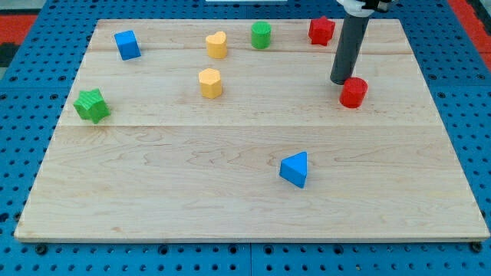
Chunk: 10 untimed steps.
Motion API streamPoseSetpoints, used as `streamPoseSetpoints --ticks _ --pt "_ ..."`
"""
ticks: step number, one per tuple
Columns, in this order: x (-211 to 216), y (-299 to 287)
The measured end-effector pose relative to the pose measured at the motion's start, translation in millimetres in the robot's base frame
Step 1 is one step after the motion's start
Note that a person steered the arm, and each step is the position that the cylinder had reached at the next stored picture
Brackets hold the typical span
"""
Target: Push the yellow hexagon slightly down
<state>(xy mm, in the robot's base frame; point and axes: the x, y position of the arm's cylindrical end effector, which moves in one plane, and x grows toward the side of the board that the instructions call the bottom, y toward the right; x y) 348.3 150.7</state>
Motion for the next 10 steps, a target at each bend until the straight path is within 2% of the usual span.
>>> streamPoseSetpoints --ticks 1,2,3,6,7,8,9,10 --pt "-44.1 14.4" --pt "-22.5 50.1" --pt "-2.3 31.5" --pt "-66.8 -75.3" --pt "-67.3 -128.2" --pt "-64.9 -161.9" --pt "-19.9 -189.1" --pt "11.0 -183.1"
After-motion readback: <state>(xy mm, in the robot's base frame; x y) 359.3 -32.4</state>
